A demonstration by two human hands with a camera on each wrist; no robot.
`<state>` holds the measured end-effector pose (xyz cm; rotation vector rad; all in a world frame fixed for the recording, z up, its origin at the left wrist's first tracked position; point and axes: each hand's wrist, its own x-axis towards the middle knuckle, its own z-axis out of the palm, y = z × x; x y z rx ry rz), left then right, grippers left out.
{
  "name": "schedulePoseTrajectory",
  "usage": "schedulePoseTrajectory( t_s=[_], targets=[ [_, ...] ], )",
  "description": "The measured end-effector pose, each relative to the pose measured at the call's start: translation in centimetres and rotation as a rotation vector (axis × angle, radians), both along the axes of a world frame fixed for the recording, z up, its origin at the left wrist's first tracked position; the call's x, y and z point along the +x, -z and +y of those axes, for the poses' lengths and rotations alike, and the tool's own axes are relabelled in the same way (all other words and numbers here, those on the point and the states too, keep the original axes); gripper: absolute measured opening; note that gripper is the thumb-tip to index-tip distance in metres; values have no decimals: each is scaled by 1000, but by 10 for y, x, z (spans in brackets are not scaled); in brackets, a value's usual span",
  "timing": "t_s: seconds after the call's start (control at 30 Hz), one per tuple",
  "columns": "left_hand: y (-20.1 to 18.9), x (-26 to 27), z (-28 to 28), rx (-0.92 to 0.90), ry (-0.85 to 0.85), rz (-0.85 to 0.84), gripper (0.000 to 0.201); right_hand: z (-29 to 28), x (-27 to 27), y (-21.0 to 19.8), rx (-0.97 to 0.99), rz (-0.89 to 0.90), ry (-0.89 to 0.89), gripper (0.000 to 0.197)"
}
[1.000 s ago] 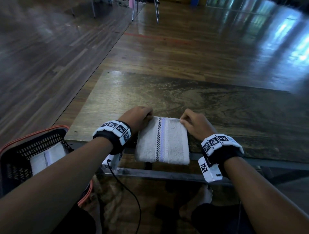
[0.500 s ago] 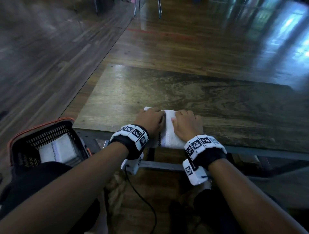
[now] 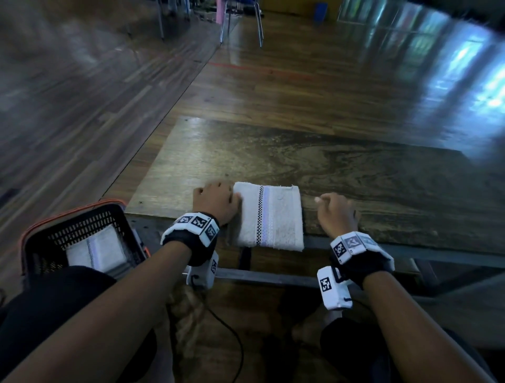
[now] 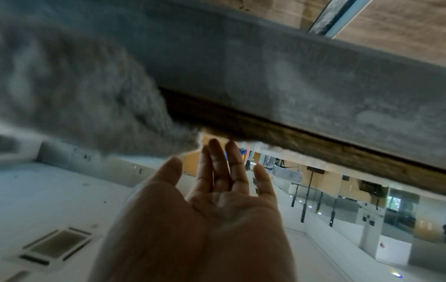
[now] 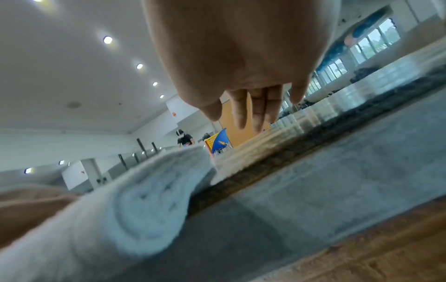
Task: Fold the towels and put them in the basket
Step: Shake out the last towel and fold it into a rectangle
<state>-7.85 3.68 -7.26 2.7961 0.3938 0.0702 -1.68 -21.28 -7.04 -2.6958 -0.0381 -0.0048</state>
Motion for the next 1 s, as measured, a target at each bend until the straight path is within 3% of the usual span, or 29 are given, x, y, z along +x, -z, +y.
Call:
schedulePoseTrajectory(
  t_s=[0.13,0.27,0.47,0.57,0.63,0.7,0.87,1.0],
  targets=[
    [-4,-2,11,-166,19,139,42,1,-3,-3,126,174,-100,52],
    [-5,-4,6,-185,65,251,48,15,-9,3,64,184,-160,46],
    [-10,-9,-5,-406,45,155,35,25,-3,0,181,360,-153,41],
    [-10,-22,-10,-649,-35,77,37,25,-14,-8,217,361,-163,36],
    [-4,-41,-13,-890,-121,46,14,24,-30,-10,231,321,-178,22],
    [11,-66,-15,-1066,-231,25,25,20,-50,-3,294,303,-186,19],
    [59,-148,-27,-1224,-298,117,36,2,-134,37,687,498,-45,51],
    [84,-207,-39,-1267,-232,246,33,-19,-207,65,848,791,53,40]
  ],
)
